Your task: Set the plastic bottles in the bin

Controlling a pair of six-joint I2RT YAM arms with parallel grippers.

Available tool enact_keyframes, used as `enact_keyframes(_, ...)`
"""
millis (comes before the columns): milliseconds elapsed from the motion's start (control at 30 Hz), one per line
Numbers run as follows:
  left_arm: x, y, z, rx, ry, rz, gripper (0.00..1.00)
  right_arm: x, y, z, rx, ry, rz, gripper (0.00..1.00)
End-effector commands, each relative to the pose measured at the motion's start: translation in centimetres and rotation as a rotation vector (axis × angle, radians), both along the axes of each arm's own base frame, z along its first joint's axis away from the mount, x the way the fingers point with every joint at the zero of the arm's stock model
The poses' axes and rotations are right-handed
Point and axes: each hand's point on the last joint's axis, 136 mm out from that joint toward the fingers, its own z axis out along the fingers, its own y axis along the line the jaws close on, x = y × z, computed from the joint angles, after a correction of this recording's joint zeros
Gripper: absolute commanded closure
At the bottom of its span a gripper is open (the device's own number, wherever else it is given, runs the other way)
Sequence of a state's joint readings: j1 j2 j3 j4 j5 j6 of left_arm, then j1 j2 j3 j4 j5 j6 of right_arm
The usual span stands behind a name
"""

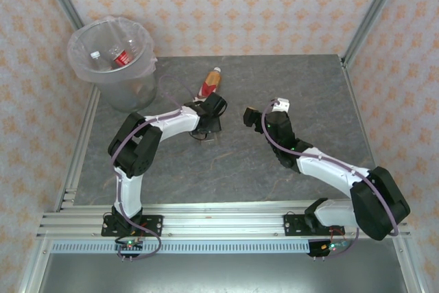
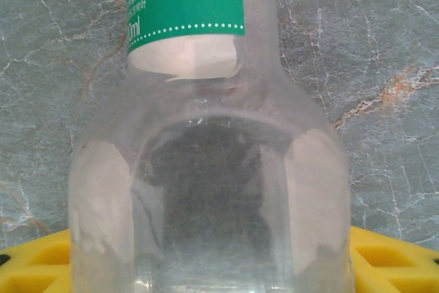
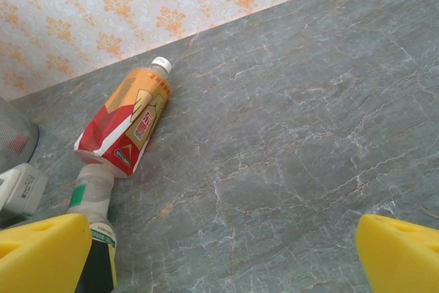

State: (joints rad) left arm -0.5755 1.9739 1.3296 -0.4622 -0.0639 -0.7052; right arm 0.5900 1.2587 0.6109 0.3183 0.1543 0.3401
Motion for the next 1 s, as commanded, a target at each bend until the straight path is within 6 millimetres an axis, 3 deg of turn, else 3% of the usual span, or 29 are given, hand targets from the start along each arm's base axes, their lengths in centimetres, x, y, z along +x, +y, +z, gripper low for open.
enact_keyframes(0,-0.4,0.9,1.1,0.017,-0.031,-0.013,0.4,0.3,0.3,0.3,0.002,0.009,0.011,0.01)
enact_keyframes(233,-0.9,1.3,2.8,0.002,-0.069,-0.012,0.44,0.5,0.8,0.2,0.003,0.013,0.026,0.01)
enact_keyframes(667,-0.8,2.4,7.3,0.003,-0.178,-0.002,0.47,0.1,5.4,0.9,0.059,0.044,0.267,0.01)
enact_keyframes(967,-0.6,3.3,11.5,-0.016,-0.283,0.0,0.47,-0.8,7.9,2.0,0.096,0.022,0.412,0.01)
